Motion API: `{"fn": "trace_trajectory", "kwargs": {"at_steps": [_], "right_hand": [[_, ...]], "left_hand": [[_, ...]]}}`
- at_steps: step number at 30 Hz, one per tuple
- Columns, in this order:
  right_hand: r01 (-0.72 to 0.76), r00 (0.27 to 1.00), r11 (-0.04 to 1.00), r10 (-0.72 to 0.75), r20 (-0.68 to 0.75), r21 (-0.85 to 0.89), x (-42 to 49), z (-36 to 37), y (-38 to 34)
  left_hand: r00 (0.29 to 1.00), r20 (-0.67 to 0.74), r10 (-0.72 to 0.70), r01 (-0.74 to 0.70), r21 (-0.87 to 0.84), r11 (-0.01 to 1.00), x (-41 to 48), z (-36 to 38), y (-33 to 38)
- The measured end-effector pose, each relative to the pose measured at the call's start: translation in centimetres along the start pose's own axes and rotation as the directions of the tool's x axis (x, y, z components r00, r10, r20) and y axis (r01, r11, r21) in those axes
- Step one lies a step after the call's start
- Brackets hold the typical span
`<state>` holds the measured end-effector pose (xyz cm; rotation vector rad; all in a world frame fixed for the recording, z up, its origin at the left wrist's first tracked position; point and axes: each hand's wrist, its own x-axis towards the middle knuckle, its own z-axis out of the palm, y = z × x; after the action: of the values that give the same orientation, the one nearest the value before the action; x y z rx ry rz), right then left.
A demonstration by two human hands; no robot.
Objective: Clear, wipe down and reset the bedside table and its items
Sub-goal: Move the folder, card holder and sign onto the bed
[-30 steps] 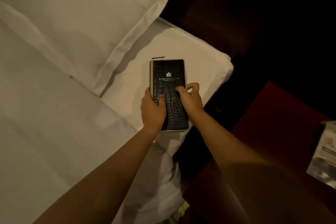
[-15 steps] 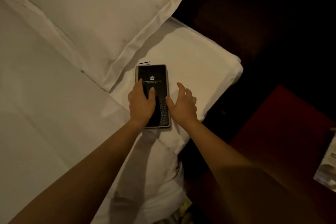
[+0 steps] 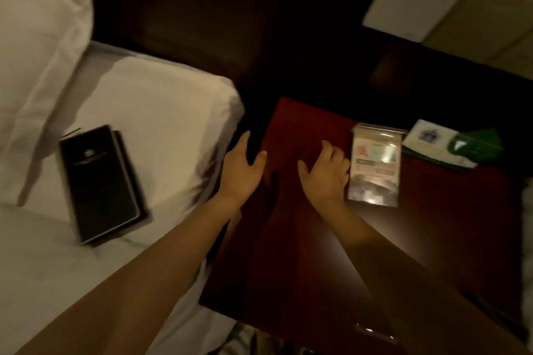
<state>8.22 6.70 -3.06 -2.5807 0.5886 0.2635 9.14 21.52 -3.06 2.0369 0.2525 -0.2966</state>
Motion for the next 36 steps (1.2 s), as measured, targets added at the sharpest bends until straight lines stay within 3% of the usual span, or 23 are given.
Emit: {"fn": "trace_trajectory", "kwargs": {"at_steps": [5,10,17,22,28,32,36], "right_hand": [[-0.182,0.975,0.983,0.184,-0.123,0.027,1.0,-3.1,7.5],[-0.299,0.945,0.941,0.315,-0.086,0.158,2.4,-4.5,11.9],[-0.145,0.989,0.953,0.145,0.018,0.268,4.1,-4.9,13.9],[-0.114,0.993,0.927,0.111,0.028,0.358,3.2,-4.6,13.0],[-0.131,0.990,0.795,0.131,0.043,0.592,1.6,-3.7,10.2],[-0.130,0.992,0.765,0.101,0.081,0.631,0.2,-3.2,7.6],[-0.185,0.981,0.674,0.087,0.172,0.715,-1.5,-3.0,3.7]], "left_hand": [[0.981,0.193,0.001,-0.005,0.020,1.000,-0.4,7.9,2.1],[0.949,0.314,-0.025,0.019,0.022,1.000,-0.2,13.7,4.7],[0.928,0.372,-0.003,0.015,-0.028,0.999,0.5,17.0,7.1],[0.948,0.318,0.000,0.018,-0.054,0.998,-0.2,15.9,6.3],[0.971,0.239,0.010,0.047,-0.228,0.973,-2.2,13.2,5.8],[0.989,0.146,0.009,0.031,-0.269,0.963,-3.2,9.6,4.8],[0.996,0.049,-0.078,0.090,-0.320,0.943,-5.1,4.9,3.0]]}}
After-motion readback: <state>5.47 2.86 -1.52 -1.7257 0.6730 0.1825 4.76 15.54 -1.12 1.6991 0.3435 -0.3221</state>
